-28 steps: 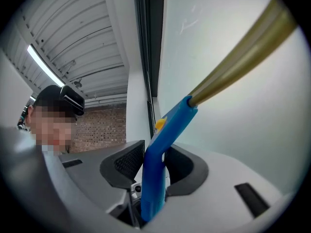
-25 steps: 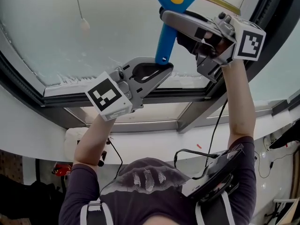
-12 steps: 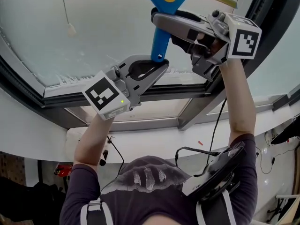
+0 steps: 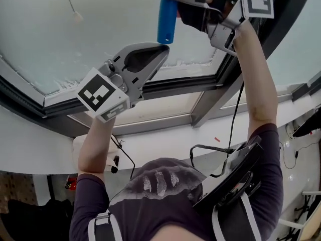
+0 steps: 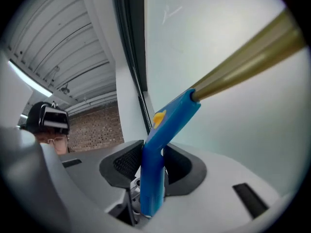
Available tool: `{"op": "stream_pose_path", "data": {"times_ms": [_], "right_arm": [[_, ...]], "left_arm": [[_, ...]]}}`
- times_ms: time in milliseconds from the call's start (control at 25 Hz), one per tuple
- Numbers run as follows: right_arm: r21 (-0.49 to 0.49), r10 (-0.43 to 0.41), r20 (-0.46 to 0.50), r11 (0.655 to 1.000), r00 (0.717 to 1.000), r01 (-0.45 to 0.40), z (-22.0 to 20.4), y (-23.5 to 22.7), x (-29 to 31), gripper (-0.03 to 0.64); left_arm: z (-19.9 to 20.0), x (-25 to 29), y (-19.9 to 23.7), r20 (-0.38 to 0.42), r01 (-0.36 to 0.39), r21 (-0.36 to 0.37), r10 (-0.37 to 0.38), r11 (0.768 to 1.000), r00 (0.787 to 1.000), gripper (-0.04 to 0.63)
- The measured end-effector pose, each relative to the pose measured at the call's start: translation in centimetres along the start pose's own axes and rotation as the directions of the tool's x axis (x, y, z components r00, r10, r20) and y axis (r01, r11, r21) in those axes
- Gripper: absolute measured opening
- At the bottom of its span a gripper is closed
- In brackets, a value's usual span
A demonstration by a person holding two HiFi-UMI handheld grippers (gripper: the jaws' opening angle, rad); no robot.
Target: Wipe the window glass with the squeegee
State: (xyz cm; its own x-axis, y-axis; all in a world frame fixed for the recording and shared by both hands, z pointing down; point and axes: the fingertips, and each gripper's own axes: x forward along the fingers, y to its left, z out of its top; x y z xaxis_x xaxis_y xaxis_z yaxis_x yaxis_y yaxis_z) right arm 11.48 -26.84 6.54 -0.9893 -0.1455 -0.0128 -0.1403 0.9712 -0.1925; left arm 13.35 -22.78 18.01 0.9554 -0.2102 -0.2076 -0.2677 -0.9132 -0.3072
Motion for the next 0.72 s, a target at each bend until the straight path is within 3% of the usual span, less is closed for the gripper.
{"op": "stream_pose_path", "data": {"times_ms": [120,720], "right_arm": [[0.023,-0.006,-0.015,1.0,1.0,0.006,1.2,-0.4,-0.2,0.123],[0.097,0.018,-0.025,0.995,1.0,-0.016,8.0,-0.9,-0.6,0.123]], "left_arm": [[0.8,0.3,0.3,-0.007,-0.008,0.013,0.008,1.0,1.0,0.006],[0.2,-1.1,-0.2,-0.009,-0.015,-0.069,0.015,0.997,1.0,0.006]]}}
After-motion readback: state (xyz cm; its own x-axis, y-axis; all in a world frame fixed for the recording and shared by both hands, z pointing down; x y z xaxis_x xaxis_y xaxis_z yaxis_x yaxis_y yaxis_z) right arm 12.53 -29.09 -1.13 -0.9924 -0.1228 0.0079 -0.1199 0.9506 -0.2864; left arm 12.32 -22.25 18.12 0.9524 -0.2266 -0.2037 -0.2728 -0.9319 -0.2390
